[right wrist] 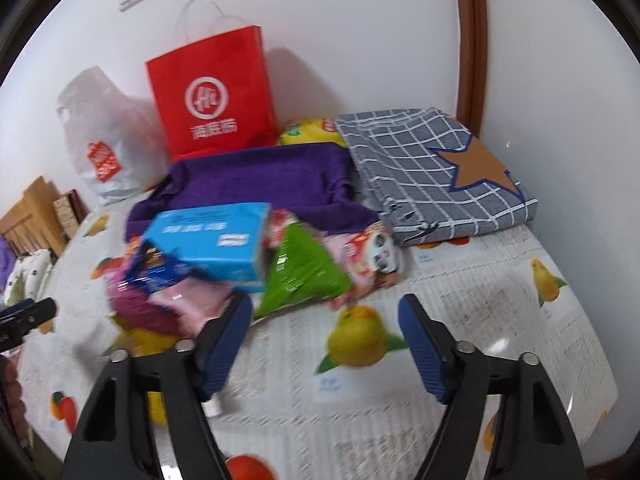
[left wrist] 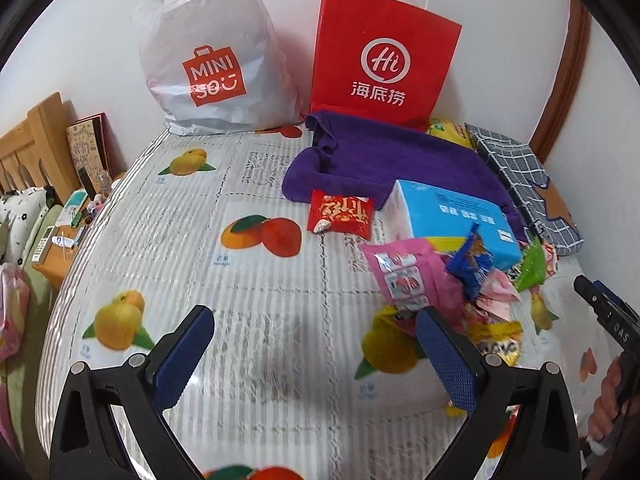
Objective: Organize snacks
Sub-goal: 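Grasp the small red packet with the left tool while the right grasps the panda packet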
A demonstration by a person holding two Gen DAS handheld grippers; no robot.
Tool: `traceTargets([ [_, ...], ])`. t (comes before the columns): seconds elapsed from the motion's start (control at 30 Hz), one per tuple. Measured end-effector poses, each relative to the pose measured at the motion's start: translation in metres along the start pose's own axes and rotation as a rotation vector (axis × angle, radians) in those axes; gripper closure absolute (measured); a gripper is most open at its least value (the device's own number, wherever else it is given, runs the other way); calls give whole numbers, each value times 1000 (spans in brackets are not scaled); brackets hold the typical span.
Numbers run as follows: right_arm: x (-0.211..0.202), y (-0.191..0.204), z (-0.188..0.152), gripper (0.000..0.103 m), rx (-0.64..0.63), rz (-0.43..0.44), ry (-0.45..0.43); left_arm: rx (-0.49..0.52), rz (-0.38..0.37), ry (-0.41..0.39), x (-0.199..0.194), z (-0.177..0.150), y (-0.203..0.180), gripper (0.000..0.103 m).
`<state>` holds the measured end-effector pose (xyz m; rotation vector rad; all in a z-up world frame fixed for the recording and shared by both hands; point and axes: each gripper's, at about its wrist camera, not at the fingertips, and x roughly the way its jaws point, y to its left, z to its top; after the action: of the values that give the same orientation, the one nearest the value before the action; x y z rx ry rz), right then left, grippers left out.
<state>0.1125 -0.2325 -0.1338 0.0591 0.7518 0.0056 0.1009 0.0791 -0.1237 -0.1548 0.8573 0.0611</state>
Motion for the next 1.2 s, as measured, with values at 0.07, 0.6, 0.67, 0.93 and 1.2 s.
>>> traceTargets([
  [0.07, 11, -7, 5, 33, 1, -13, 1, -6, -2, 10, 8, 6, 1, 2],
  [0.6, 101, -43, 32, 33, 22, 66, 111, -18, -15, 50, 43, 47, -1, 2],
  [0.67, 108, -41, 33, 33, 19, 90, 126, -10, -23, 53, 48, 52, -4, 2],
  [0.93, 127, -37, 38, 27, 12, 151, 145, 13, -15, 89, 78, 69, -11, 2],
  [1.2, 116, -28, 36, 56, -26, 192, 122, 38, -9, 148, 121, 81, -10, 2],
])
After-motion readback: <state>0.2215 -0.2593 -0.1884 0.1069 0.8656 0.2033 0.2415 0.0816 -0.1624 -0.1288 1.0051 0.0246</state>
